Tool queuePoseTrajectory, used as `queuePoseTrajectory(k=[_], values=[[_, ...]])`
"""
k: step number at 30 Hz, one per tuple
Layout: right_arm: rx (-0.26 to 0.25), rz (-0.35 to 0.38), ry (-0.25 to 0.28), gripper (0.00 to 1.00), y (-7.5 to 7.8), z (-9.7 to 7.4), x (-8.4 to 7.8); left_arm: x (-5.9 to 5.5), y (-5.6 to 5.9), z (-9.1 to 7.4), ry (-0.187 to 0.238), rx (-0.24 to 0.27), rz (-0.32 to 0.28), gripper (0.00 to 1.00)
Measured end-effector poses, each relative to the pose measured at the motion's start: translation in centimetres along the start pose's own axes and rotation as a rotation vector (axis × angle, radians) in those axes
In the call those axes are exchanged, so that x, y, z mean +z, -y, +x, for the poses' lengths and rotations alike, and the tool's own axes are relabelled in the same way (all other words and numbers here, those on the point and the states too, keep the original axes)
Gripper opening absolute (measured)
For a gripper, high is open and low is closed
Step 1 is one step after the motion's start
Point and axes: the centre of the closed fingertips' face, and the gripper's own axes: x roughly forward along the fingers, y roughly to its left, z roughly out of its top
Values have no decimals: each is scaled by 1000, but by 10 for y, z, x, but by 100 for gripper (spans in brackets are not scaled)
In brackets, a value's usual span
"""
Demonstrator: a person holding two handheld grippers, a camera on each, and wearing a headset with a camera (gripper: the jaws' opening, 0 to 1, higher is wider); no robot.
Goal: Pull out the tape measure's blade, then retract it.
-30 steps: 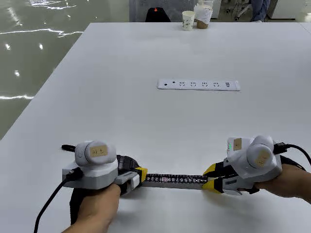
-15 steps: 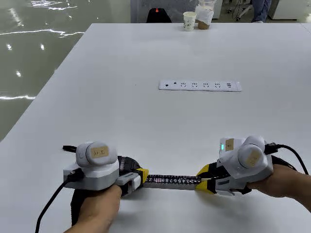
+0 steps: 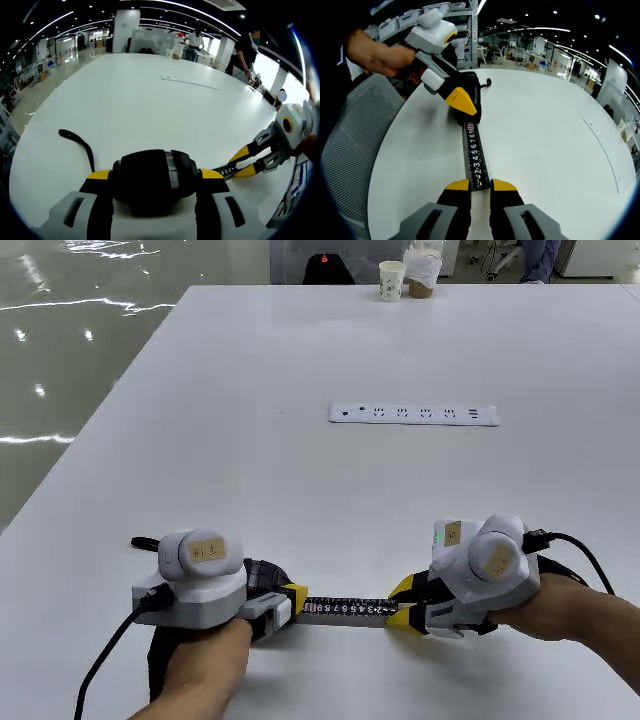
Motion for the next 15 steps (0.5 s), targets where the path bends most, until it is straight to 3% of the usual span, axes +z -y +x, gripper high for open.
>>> queuePoseTrajectory(k=[15], values=[[10, -7, 13, 10, -2, 13, 13, 0, 0, 0, -1, 0, 2, 61]])
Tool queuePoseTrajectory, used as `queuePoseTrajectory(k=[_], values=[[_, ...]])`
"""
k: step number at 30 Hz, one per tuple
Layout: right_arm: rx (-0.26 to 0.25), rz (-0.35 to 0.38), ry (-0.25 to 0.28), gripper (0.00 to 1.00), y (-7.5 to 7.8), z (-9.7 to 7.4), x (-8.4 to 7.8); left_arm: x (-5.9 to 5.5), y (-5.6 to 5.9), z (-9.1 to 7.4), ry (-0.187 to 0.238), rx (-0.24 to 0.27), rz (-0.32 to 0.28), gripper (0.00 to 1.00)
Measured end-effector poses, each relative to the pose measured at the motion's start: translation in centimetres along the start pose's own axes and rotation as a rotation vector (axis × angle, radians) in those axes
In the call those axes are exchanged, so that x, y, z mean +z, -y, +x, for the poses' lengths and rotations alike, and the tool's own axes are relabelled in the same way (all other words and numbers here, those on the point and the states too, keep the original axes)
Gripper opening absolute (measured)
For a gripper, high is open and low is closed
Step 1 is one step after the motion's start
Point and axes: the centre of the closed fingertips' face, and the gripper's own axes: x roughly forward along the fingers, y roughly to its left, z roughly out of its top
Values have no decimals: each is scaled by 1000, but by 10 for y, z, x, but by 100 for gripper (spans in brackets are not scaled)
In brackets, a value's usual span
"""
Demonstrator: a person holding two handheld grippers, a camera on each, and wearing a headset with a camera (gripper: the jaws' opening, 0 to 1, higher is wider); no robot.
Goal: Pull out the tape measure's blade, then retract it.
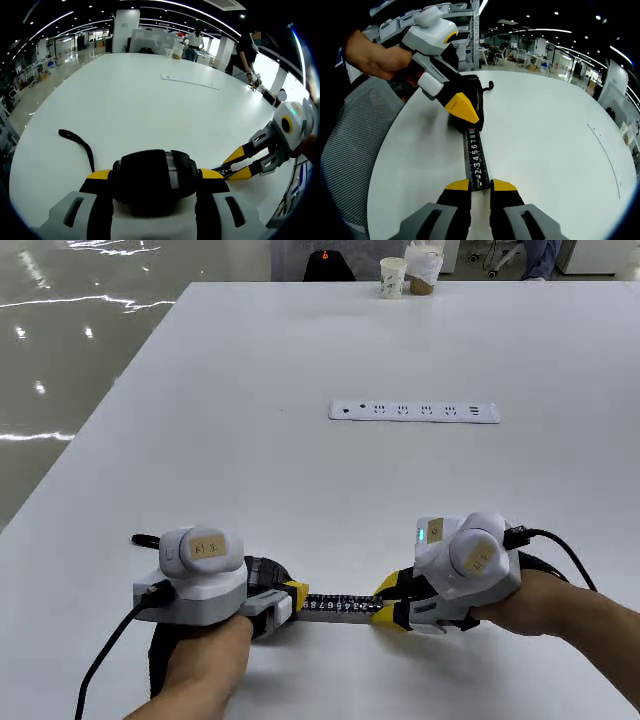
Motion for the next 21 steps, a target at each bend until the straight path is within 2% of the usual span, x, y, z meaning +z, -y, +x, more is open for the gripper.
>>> queuePoseTrajectory(k=[21], values=[[7, -12, 13, 10, -1, 14, 16, 0, 0, 0, -3, -2, -4, 61]])
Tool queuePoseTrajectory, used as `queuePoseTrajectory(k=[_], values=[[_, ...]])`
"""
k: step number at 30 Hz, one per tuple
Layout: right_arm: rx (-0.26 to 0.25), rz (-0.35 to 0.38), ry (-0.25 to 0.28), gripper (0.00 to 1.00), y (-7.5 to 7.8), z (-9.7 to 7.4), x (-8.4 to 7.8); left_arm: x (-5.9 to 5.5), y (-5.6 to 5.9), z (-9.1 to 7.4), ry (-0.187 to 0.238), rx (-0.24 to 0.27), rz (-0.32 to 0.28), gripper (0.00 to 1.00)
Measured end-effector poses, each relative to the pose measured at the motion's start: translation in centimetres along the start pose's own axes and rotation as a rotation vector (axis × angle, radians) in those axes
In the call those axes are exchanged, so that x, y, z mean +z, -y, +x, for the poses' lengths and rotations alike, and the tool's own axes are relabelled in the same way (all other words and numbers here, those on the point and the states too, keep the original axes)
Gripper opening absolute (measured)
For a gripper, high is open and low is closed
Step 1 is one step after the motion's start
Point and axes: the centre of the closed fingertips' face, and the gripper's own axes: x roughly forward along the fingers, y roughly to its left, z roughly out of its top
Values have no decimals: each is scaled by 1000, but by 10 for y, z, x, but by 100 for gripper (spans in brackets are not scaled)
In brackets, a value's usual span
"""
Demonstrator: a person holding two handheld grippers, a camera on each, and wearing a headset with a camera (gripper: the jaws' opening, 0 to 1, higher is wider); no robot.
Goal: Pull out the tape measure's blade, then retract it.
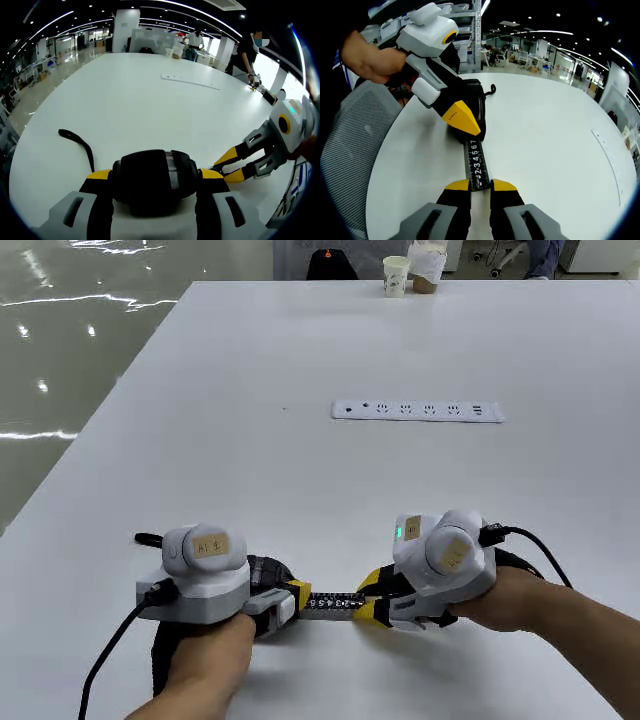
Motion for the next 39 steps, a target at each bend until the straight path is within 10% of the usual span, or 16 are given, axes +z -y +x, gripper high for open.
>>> queuePoseTrajectory(k=[39], values=[[19, -24, 40, 10, -4, 29, 30, 0, 0, 0, -7, -7, -13, 61]])
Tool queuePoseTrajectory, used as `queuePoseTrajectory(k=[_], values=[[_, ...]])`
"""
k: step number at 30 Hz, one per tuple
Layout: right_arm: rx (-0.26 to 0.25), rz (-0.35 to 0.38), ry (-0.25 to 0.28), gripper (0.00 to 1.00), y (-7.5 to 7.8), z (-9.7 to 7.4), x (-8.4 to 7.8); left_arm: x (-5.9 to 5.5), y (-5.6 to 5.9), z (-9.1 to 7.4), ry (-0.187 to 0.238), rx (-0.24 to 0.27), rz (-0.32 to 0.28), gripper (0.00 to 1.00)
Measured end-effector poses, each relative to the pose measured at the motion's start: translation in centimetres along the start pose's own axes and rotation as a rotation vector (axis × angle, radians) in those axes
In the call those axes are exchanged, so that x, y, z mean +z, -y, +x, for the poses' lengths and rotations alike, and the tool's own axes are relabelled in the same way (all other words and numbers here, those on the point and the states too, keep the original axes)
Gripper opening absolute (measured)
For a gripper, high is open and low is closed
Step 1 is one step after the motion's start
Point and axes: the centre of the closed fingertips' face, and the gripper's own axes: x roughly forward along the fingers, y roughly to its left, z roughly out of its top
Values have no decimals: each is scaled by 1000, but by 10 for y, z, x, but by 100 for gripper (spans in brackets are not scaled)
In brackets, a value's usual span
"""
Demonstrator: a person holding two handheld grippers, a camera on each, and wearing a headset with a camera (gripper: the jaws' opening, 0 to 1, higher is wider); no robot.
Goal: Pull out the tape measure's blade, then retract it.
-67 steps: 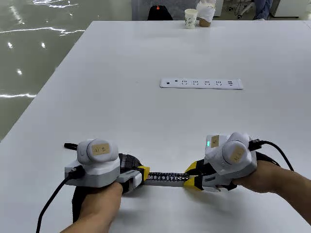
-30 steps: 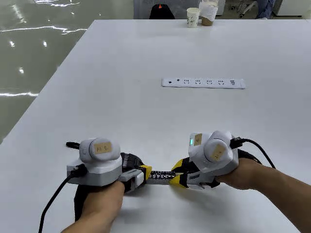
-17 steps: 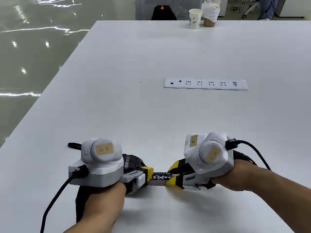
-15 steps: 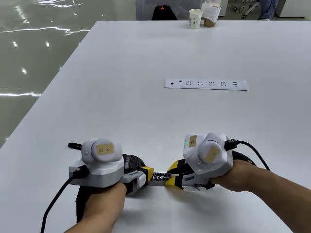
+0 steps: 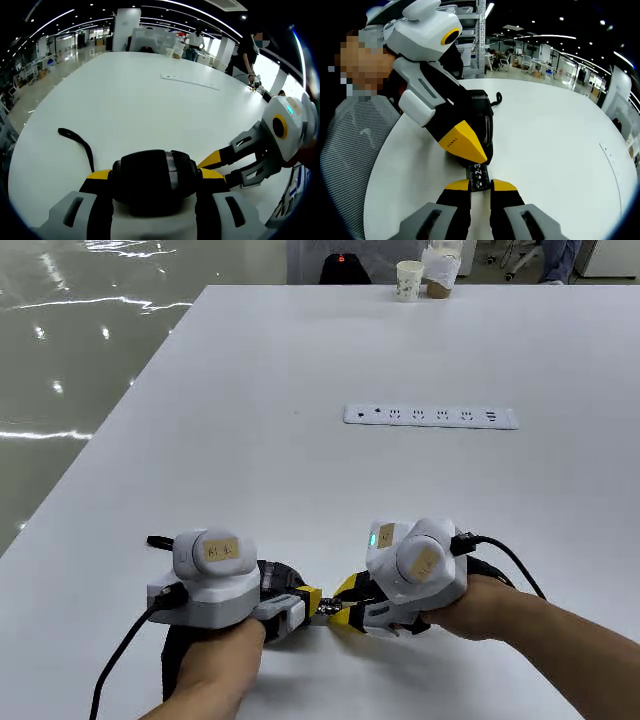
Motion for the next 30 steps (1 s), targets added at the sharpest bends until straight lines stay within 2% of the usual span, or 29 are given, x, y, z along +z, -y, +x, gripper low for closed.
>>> queuePoseTrajectory(k=[17, 30], values=[[5, 3, 26, 11, -3, 12, 12, 0, 0, 0, 1, -6, -4, 62], [11, 4, 23, 11, -4, 13, 12, -1, 1, 0, -5, -17, 0, 63]])
